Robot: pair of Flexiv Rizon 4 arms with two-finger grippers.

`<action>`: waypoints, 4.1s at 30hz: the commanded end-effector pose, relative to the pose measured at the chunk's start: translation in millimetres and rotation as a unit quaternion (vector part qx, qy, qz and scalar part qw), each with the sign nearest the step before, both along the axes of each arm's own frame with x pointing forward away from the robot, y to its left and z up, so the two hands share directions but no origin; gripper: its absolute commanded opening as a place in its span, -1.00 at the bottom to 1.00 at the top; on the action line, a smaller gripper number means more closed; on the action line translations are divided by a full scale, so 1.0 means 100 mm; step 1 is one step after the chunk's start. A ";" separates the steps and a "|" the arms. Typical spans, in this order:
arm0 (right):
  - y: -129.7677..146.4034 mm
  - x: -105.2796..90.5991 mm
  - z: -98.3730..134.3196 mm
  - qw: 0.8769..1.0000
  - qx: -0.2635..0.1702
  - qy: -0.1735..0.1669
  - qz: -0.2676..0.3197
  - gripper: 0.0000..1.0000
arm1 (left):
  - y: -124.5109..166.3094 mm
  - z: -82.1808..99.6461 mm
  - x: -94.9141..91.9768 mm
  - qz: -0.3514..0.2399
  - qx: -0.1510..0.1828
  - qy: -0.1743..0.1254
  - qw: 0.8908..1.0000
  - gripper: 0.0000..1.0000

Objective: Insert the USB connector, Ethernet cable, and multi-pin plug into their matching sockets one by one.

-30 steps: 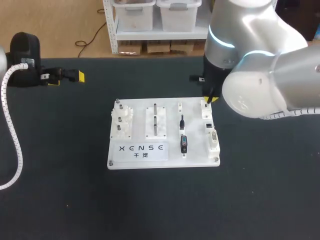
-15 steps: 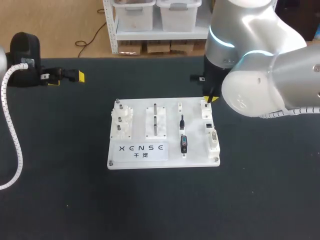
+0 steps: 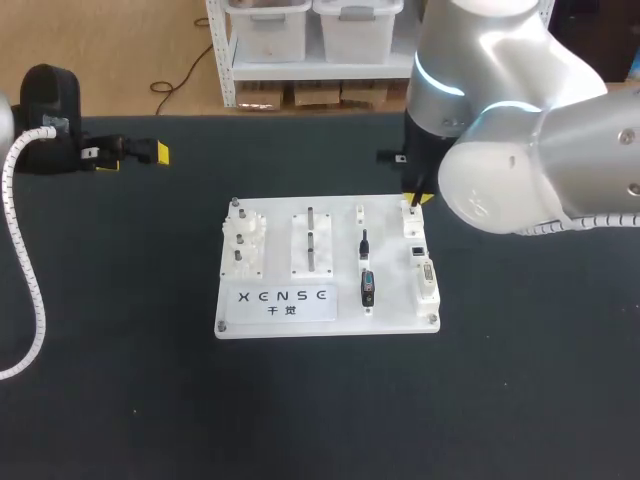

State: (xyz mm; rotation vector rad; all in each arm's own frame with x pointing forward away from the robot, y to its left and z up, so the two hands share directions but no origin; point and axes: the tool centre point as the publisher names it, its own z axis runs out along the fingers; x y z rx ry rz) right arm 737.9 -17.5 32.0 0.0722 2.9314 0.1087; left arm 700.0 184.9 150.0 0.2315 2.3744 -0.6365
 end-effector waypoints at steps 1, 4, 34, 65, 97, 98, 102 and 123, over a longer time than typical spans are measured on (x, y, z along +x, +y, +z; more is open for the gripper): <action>0.01 0.01 -0.01 1.000 0.000 0.001 0.001 -1.00 | 0.00 0.00 0.00 0.000 0.000 0.000 1.000 1.00; 0.00 0.02 -0.01 1.000 -0.001 0.001 0.000 -1.00 | 0.00 0.00 0.00 0.000 0.000 0.000 1.000 1.00; -0.01 0.00 -0.11 1.000 -0.014 0.015 0.003 -1.00 | 0.00 0.00 0.00 0.000 0.000 0.000 1.000 1.00; 0.02 -0.05 -0.10 1.000 -0.008 0.013 0.004 -1.00 | 0.00 0.00 0.00 0.000 0.000 0.000 1.000 1.00; -0.03 -0.04 -0.04 1.000 0.004 0.026 -0.007 -1.00 | 0.00 0.00 0.00 0.000 0.000 0.000 1.000 1.00; -0.03 -0.04 -0.04 1.000 0.004 0.027 -0.007 -1.00 | 0.00 0.00 0.00 0.000 0.000 0.000 1.000 1.00; -0.03 -0.03 -0.05 1.000 0.002 0.031 -0.006 -1.00 | 0.00 0.00 0.00 0.000 0.000 0.000 1.000 1.00; -0.06 0.03 -0.20 0.997 -0.005 0.069 -0.019 -1.00 | 0.00 0.00 0.00 0.000 0.000 0.000 1.000 1.00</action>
